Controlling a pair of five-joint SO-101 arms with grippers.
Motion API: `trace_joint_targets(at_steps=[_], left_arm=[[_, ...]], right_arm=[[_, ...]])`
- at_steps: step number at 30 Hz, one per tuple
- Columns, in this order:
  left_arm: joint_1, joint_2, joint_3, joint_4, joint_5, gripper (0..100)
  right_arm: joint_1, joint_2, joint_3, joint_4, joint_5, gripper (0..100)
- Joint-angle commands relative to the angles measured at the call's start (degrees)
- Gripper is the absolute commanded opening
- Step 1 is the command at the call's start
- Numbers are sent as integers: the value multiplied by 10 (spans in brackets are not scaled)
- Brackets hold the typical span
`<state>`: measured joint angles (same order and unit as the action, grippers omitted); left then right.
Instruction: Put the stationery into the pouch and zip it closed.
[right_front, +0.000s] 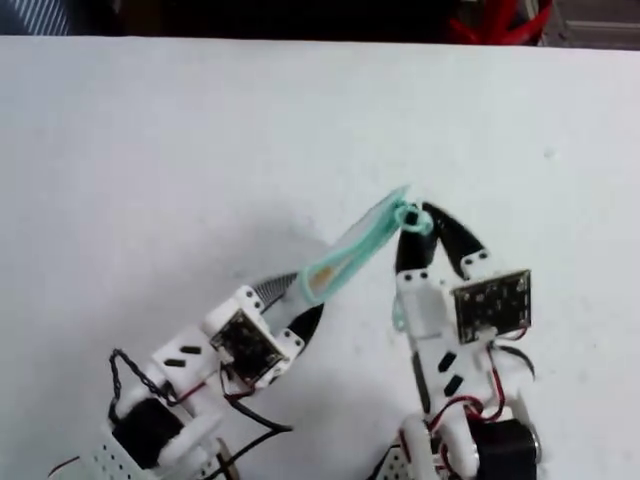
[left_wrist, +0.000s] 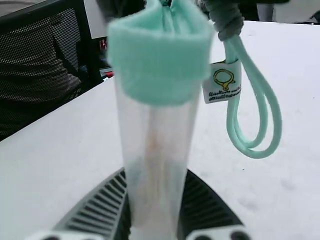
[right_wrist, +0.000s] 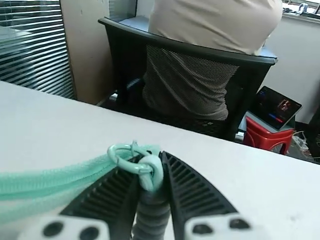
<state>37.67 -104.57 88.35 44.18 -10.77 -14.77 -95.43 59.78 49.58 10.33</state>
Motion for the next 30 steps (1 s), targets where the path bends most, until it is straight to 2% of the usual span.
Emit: trace_joint_targets(at_steps=[1, 5, 13, 20, 22, 26, 30], left_arm=[[-6, 5, 1, 2, -4, 22], [-5, 5, -3, 17, -4, 22], [-5, 5, -3, 16, -4, 22], [-9, 5, -3, 16, -4, 22], [-9, 5, -3, 16, -4, 22], [-9, 5, -3, 16, -4, 22], [-9, 5, -4, 16, -6, 22]], right_arm=[[-69, -13, -42, 41, -2, 18], [-157, -13, -45, 71, -1, 18], [-318, 7, -44, 74, 57, 18], [-414, 87, -85, 90, 62, 18], [-420, 97, -93, 98, 63, 18], [-367, 93, -96, 109, 63, 24], [-344, 95, -91, 149, 63, 111]])
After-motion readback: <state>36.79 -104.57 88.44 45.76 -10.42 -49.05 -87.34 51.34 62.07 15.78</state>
